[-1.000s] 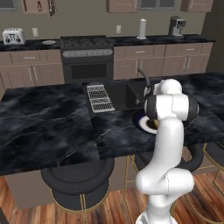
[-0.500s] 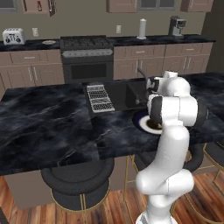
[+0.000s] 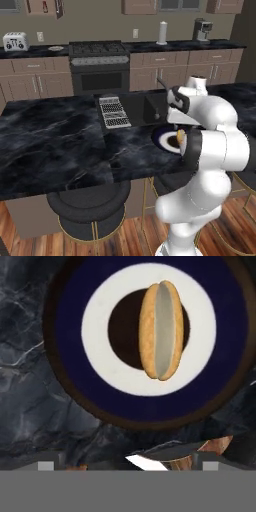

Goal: Move the hot dog bun to the plate on the dining table and place the condiment next to that plate. Then navigate to the fridge and take the sausage and place it on the plate as well.

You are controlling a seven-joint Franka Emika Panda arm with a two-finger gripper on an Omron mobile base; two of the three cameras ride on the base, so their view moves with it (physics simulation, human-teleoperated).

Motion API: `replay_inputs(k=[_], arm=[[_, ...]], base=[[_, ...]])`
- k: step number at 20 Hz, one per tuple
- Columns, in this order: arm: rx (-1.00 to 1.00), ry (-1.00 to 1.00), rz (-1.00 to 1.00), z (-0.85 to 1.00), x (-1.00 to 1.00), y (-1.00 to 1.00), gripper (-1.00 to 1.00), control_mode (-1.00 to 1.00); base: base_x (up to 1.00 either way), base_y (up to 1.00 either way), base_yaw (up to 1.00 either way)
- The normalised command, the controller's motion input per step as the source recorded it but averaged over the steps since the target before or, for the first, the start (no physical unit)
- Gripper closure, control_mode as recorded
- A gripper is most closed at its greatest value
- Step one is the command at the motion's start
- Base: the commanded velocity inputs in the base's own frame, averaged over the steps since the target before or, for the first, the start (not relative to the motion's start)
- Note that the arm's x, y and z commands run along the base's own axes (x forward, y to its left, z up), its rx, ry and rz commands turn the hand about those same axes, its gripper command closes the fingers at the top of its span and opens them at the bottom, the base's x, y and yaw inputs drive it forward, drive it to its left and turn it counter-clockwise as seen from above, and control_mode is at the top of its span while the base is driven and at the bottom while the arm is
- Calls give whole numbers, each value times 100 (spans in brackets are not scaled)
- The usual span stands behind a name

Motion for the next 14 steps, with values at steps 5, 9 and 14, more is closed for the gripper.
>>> replay_inputs(k=[5,9,14], arm=[[-2,-4,-8,46,-90,47,-100,-100],[-7,-6,0,56,-88,48,-100,-100],[-9,-10,0,35,-88,46,-100,-100]], base=[[0,0,0],[0,0,0],[0,0,0]])
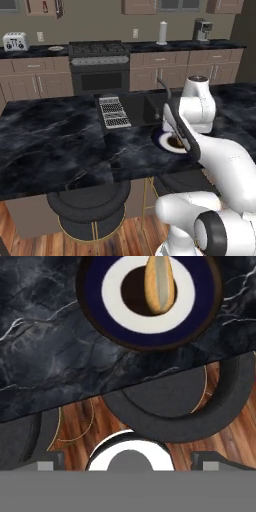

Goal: Move the hot dog bun to the plate on the dining table and place the condiment next to that plate. Then navigate to the fridge and take the sausage and place it on the plate as well.

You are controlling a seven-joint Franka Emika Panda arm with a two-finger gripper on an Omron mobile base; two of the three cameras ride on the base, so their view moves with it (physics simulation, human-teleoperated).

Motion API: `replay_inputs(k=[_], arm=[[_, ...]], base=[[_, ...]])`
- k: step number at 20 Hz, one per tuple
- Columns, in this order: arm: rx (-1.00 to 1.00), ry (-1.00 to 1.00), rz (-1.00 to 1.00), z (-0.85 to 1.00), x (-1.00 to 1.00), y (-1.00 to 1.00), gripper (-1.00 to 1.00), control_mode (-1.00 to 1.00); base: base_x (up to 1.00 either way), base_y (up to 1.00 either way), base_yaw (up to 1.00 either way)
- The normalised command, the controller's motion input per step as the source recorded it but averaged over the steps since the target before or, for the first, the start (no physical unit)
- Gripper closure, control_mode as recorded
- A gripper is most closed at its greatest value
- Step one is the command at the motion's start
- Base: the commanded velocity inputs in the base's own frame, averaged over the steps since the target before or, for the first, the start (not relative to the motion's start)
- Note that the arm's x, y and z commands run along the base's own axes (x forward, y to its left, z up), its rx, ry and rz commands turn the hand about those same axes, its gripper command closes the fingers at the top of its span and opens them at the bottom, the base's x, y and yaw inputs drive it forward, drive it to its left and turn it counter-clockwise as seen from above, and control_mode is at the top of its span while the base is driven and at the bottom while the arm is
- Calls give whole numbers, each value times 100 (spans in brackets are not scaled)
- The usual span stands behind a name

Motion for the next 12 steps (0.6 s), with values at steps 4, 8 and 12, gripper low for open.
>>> replay_inputs(k=[4,8,12], arm=[[-5,-20,0,19,-92,41,-100,-100],[-2,-30,9,11,-91,14,-100,-100],[-2,-25,14,14,-81,8,-100,-100]], base=[[0,0,0],[0,0,0],[0,0,0]])
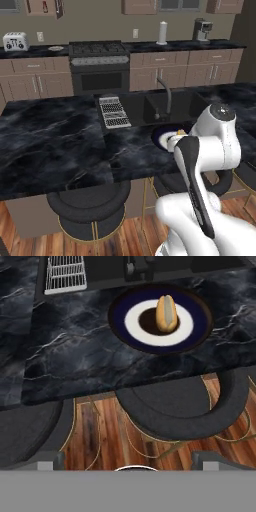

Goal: Move the hot dog bun to the plate on the dining table and place the condiment next to that plate. Then navigate to the fridge and take the sausage and place it on the plate as well.

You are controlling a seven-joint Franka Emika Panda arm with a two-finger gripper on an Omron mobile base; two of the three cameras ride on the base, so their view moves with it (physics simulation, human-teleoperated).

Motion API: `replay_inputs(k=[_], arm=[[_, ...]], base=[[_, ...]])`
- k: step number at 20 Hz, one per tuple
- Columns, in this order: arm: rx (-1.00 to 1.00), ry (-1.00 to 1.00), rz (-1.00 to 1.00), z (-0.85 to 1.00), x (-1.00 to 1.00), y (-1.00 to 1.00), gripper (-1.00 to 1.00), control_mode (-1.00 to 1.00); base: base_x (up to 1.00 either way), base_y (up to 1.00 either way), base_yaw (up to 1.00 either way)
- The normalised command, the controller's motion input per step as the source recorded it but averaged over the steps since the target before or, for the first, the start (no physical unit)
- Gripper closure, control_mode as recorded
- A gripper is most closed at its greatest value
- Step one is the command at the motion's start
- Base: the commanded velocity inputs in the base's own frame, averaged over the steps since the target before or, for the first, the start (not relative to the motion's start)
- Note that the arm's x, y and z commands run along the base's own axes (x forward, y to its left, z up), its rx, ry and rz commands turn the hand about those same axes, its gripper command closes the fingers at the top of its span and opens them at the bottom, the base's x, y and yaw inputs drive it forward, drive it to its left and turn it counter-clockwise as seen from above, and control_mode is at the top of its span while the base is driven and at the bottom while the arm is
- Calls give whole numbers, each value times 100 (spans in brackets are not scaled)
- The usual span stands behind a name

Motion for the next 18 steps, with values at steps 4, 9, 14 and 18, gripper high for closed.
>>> replay_inputs(k=[4,9,14,18], arm=[[0,-9,1,1,-43,3,-100,-100],[0,0,0,0,0,0,-100,-100],[0,-1,0,0,-4,0,-100,100],[0,0,0,0,0,0,-100,100]], base=[[0,0,0],[0,0,0],[-40,47,-1],[-45,100,0]])
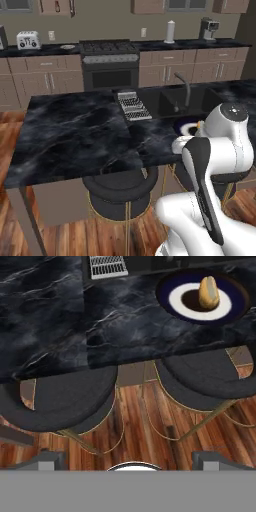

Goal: Move the hot dog bun to the plate on the dining table and place the condiment next to that plate. Then navigate to the fridge and take the sausage and place it on the plate as well.

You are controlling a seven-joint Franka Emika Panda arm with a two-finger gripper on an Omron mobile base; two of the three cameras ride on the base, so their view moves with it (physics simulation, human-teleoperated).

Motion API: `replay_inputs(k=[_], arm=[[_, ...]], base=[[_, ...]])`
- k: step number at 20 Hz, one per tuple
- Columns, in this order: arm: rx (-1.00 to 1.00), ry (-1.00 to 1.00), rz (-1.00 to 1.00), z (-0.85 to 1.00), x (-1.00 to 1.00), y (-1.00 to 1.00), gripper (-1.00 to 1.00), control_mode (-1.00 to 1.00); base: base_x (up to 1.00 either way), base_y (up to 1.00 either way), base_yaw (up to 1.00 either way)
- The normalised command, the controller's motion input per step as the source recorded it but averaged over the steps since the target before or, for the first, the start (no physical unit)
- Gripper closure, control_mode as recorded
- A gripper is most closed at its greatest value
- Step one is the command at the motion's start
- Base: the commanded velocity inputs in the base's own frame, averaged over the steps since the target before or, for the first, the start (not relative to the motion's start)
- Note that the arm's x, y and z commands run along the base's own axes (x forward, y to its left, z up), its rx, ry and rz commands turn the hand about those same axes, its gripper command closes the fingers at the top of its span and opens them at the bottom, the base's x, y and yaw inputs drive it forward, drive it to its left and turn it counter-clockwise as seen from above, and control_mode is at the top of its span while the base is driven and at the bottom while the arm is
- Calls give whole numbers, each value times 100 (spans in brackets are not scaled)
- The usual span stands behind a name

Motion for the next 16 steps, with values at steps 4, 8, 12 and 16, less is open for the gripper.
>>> replay_inputs(k=[4,8,12,16], arm=[[0,0,0,0,0,0,-100,100],[0,0,0,0,0,0,-100,100],[0,0,0,0,0,0,-100,100],[0,0,0,0,0,0,-100,100]], base=[[-19,100,-1],[-5,100,-3],[0,100,-5],[0,100,-6]])
